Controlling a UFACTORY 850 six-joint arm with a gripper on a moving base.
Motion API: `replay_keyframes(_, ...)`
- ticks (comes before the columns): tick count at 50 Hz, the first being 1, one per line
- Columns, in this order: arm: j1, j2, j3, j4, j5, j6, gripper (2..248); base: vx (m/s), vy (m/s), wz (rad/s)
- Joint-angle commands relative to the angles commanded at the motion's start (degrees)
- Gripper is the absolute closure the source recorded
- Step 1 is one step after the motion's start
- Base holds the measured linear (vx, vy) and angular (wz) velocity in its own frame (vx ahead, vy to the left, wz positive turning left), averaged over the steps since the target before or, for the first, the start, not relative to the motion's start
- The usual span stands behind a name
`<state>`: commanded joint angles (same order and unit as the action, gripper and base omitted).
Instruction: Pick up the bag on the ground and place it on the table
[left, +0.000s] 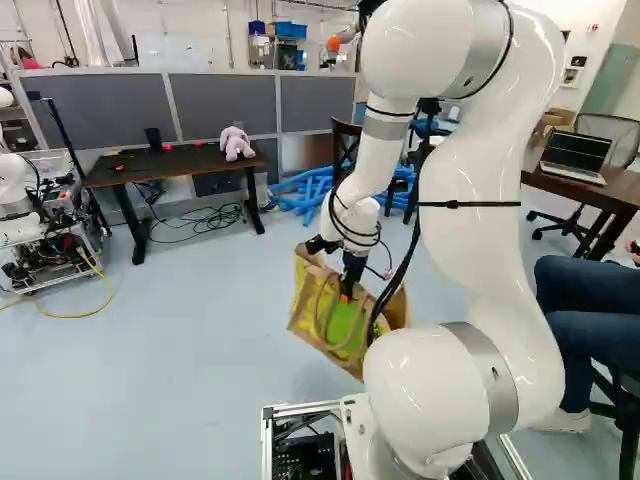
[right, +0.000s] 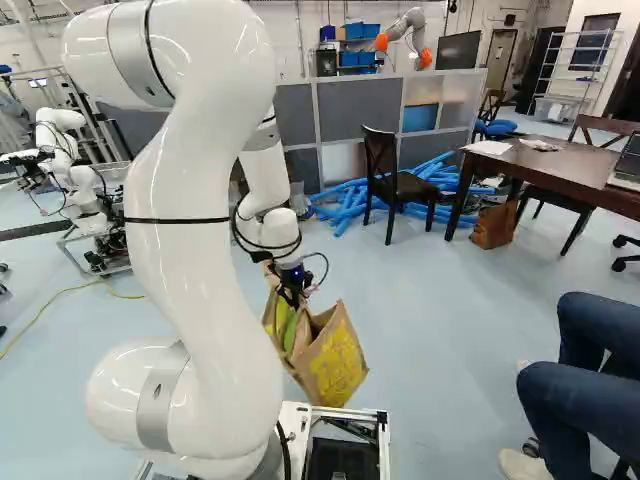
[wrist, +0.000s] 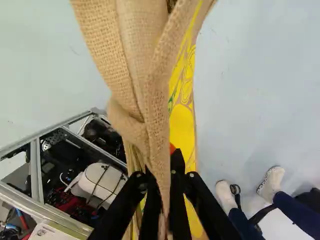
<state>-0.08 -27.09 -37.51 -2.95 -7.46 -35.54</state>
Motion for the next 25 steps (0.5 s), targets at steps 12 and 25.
replay_keyframes(12, -0.5, 1.9, -1.2, 0.0, -1.4, 0.0, 228, 0.0, 0.0, 0.0)
replay_keyframes(25, -0.5, 3.6, -2.6, 0.0, -4.3, 0.0, 228, 0.0, 0.0, 0.0)
